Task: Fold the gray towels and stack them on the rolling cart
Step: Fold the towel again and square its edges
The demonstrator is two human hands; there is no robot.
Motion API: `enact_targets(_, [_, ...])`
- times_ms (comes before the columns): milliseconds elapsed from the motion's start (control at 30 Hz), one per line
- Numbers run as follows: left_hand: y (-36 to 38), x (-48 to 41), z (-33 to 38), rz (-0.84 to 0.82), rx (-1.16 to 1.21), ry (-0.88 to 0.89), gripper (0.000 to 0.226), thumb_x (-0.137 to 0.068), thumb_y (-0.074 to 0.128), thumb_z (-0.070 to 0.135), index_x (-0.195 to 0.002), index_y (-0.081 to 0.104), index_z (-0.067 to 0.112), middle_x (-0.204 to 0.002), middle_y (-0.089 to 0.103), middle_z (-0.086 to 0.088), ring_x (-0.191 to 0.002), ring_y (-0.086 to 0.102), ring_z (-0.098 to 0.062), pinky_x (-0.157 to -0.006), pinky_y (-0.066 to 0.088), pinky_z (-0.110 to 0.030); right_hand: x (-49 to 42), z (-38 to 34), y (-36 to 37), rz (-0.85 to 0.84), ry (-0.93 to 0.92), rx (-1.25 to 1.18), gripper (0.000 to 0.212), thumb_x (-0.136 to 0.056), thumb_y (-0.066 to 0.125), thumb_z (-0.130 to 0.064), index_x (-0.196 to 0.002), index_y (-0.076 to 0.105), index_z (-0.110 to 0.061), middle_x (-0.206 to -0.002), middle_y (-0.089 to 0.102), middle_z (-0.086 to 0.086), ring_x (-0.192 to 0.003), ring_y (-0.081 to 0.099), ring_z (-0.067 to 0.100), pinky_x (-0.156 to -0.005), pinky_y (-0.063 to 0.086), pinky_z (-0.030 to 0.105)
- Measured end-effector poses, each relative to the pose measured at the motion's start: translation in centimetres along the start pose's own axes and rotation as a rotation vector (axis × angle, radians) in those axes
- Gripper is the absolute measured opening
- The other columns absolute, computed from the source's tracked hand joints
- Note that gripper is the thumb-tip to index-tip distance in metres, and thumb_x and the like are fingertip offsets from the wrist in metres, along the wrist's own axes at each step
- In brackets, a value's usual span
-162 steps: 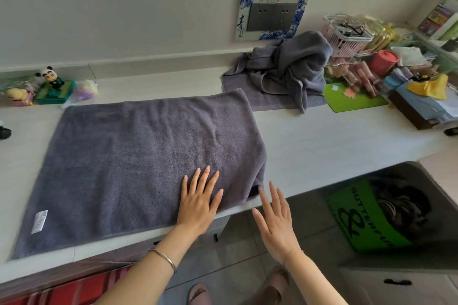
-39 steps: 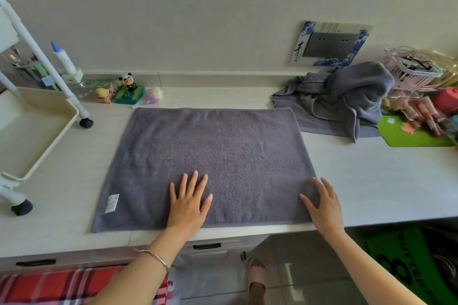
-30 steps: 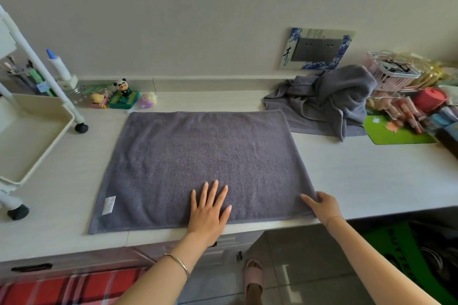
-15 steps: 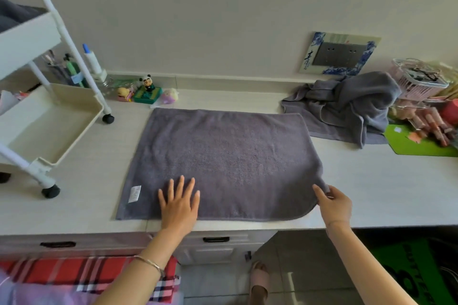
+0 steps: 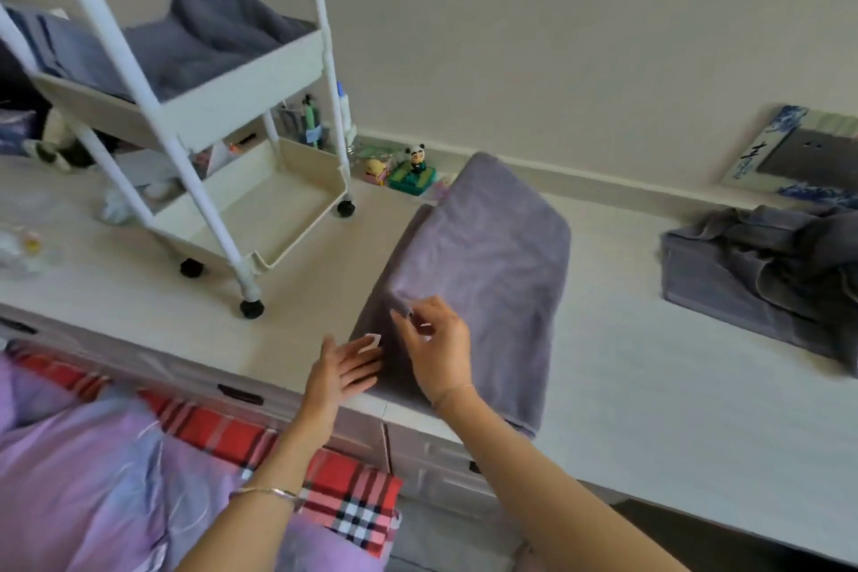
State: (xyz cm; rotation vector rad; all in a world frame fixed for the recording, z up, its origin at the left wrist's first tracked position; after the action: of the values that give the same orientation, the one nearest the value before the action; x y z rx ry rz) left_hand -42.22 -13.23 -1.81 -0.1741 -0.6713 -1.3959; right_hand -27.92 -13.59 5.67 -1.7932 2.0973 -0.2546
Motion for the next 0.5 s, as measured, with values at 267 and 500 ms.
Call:
enact_targets(267, [-3.3,-0.9,0.8,0.181,-0.459,0.04,0.022,-0.096,0.054,0.024,-0.095,0.058,0.001,-0.075,0.056,-0.013,-0.053,0.063,-0.019,-0.054,0.059,-0.036,1.7,5.7,3.2,-0.336,0.116,0.34,0.026,-0.091,0.055,-0.017,-0.115,0.064,-0.021,-0.115,0.061,-0.002,-0.105,0.056,0.016,-0.094,0.043,0.027])
enact_targets(500, [-3.1,-2.2,0.8,0.154,-0.922,0.215,0.025,-0.09,0.059,0.022,-0.085,0.062,-0.002,-0.063,0.053,-0.008,-0.06,0.054,-0.025,-0.055,0.043,-0.03,0.1,11.2,-4.1,-0.269,0.018,0.754,0.041,-0.099,0.04,-0.036,-0.138,0.043,-0.024,-0.142,0.041,-0.005,-0.131,0.037,0.019,-0.112,0.023,0.029])
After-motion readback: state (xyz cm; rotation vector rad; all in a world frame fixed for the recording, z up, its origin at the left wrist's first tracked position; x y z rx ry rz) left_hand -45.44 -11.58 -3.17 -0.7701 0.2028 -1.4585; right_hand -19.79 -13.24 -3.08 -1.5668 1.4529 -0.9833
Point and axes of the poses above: each hand's wrist, its own x-axis away from the middle knuckle, its own y-axis out of the palm, z = x × y, the point moved 2 cm from there along -x, towards the middle knuckle
